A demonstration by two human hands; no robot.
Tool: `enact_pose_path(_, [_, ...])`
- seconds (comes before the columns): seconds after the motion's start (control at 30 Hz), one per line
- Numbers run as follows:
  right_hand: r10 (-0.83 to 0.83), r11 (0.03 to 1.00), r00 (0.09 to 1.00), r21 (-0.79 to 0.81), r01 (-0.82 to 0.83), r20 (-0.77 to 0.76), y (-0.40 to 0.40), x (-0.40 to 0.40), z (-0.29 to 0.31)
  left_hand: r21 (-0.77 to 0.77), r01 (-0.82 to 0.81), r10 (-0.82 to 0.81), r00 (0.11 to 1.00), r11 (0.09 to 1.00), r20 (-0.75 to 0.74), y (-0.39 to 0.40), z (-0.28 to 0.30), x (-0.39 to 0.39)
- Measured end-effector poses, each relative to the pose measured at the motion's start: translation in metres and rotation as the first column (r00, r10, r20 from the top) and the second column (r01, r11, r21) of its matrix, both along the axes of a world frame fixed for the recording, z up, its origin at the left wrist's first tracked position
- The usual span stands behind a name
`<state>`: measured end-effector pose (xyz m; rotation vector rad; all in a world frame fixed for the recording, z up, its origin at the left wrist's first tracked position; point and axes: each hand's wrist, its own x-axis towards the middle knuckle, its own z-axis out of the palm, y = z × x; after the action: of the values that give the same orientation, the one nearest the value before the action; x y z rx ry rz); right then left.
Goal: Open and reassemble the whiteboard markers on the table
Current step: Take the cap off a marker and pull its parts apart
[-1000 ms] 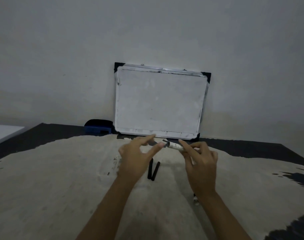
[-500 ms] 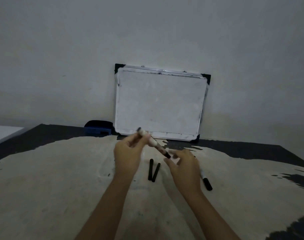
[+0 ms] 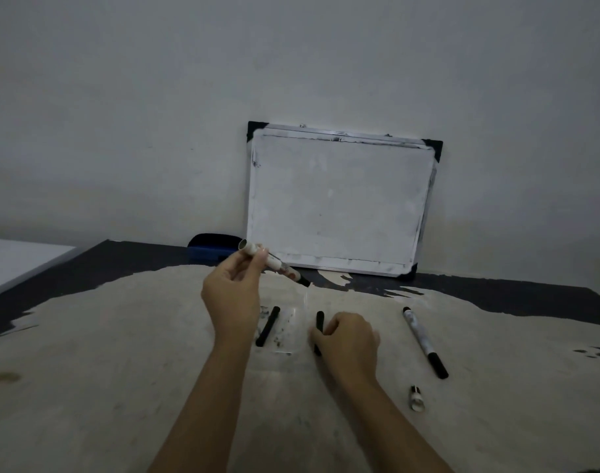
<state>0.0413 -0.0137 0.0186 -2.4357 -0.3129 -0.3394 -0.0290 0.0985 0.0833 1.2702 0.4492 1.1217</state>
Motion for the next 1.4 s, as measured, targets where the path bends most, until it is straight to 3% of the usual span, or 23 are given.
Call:
enact_pose_path(0.1, [0.009,0.998,0.999,0.061,-0.006,-0.046,0.001,-0.001,0.0,0.048,-0.011,0.011,1.0,0.999,0.0,-0.002,-0.001,0.002])
enact_pose_path(0.23, [0.076,0.924,0.98,0.381,-0.001,-0.183,-0.018,0.009,0.026,0.125,0.002,-0.005,1.0,0.992,0.024,-0.009,0.003,0.002])
enact_pose_path(0.27, [0.1,0.869,0.968,0.494,0.028,-0.231,-0.025,0.013,0.039,0.159,0.019,-0.025,0.999,0.987,0.032,-0.011,0.006,0.001])
enact_pose_path(0.33, [0.231,0.667,0.913,0.738,0.103,-0.337,-0.039,0.018,0.064,0.258,0.074,-0.087,0.995,0.963,0.042,-0.02,0.012,-0.002])
enact_pose_path(0.43, [0.473,0.369,0.829,0.922,0.121,-0.298,-0.055,0.01,0.099,0.421,0.158,-0.173,0.985,0.893,-0.004,-0.035,0.021,-0.004])
enact_pose_path(0.57, [0.602,0.183,0.794,0.982,-0.035,-0.084,-0.067,-0.01,0.13,0.605,0.208,-0.209,0.975,0.769,-0.07,-0.056,0.026,-0.003])
enact_pose_path(0.67, [0.637,0.121,0.771,0.985,-0.124,0.019,-0.072,-0.021,0.143,0.689,0.216,-0.228,0.971,0.692,-0.076,-0.063,0.028,-0.003])
enact_pose_path(0.77, [0.616,0.161,0.786,0.969,-0.186,0.049,-0.074,-0.025,0.147,0.725,0.203,-0.219,0.973,0.658,-0.074,-0.062,0.029,-0.003])
enact_pose_path(0.97, [0.437,0.464,0.891,0.817,-0.341,0.124,-0.071,-0.02,0.143,0.748,0.205,-0.177,0.977,0.631,-0.119,-0.06,0.029,-0.005])
enact_pose_path(1.13, [0.386,0.666,0.902,0.618,-0.418,0.193,-0.073,-0.02,0.138,0.753,0.196,-0.12,0.981,0.629,-0.155,-0.057,0.026,-0.002])
enact_pose_path(1.23, [0.415,0.69,0.898,0.592,-0.417,0.149,-0.076,-0.016,0.137,0.743,0.191,-0.1,0.981,0.641,-0.167,-0.055,0.025,-0.002])
enact_pose_path(1.4, [0.446,0.614,0.86,0.614,-0.497,0.25,-0.08,-0.015,0.139,0.721,0.208,-0.104,0.977,0.661,-0.186,-0.055,0.024,-0.001])
